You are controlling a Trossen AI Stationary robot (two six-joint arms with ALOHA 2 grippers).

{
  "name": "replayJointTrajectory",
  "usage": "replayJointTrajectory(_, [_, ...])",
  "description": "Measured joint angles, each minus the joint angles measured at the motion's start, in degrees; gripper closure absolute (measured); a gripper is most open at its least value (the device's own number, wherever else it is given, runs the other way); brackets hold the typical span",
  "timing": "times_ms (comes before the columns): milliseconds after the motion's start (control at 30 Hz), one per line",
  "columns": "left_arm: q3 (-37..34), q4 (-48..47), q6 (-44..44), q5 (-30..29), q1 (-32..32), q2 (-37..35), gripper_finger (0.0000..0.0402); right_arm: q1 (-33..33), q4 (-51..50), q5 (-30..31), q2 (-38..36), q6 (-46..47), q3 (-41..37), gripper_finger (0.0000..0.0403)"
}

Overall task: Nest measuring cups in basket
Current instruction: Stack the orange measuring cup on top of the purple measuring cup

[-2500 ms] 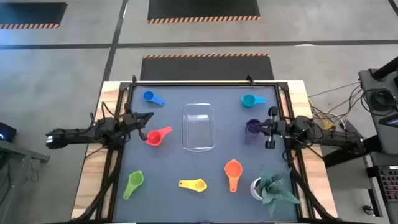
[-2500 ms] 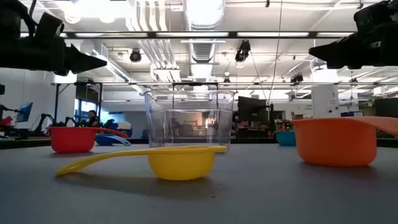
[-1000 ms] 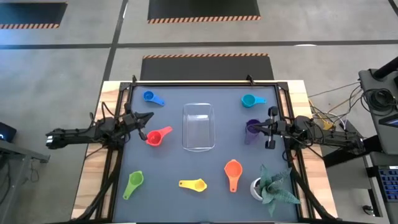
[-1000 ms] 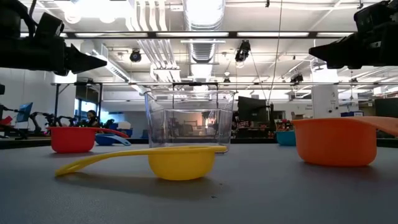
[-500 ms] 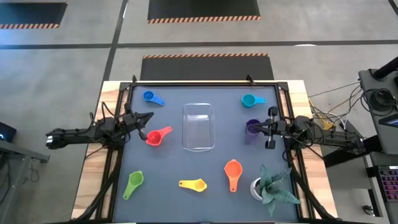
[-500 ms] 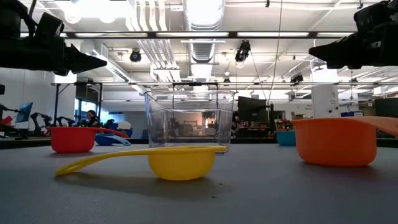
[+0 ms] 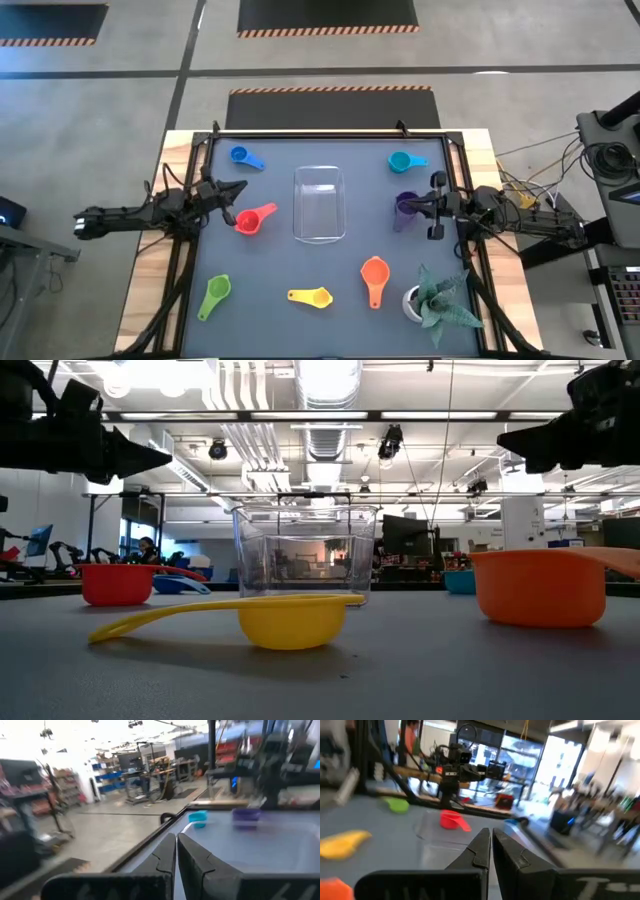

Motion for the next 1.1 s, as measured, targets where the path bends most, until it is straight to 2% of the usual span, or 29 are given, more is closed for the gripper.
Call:
replayJointTrajectory(133, [0.0, 2.5, -13.1, 2.0, 0.0, 0.0, 0.0402, 0.0, 1.5, 0.3, 0.0, 11.2, 0.1, 0.0394])
replayJointTrajectory(333, [0.0, 10.3, -14.7, 2.2, 0.0, 0.0, 0.0402, 0.0, 5.4, 0.3, 0.1, 15.2, 1.6, 0.0394])
replayJointTrajectory(600, [0.0, 25.0, -20.8, 2.2, 0.0, 0.0, 0.0402, 0.0, 8.6, 0.3, 0.1, 12.6, 3.7, 0.0394])
replayJointTrajectory(800, [0.0, 26.6, -21.2, 2.6, 0.0, 0.0, 0.0402, 0.0, 9.1, 0.4, 0.2, 8.7, 6.9, 0.0394])
replayJointTrajectory(1000, [0.0, 31.5, -19.6, 10.7, 0.0, 0.3, 0.0402, 0.0, 9.1, 0.4, 0.7, 5.5, 9.6, 0.0394])
replayJointTrajectory(1100, [0.0, 35.3, -19.2, 11.7, 0.0, 1.5, 0.0402, 0.0, 9.0, 0.5, 1.8, 4.0, 10.2, 0.0394])
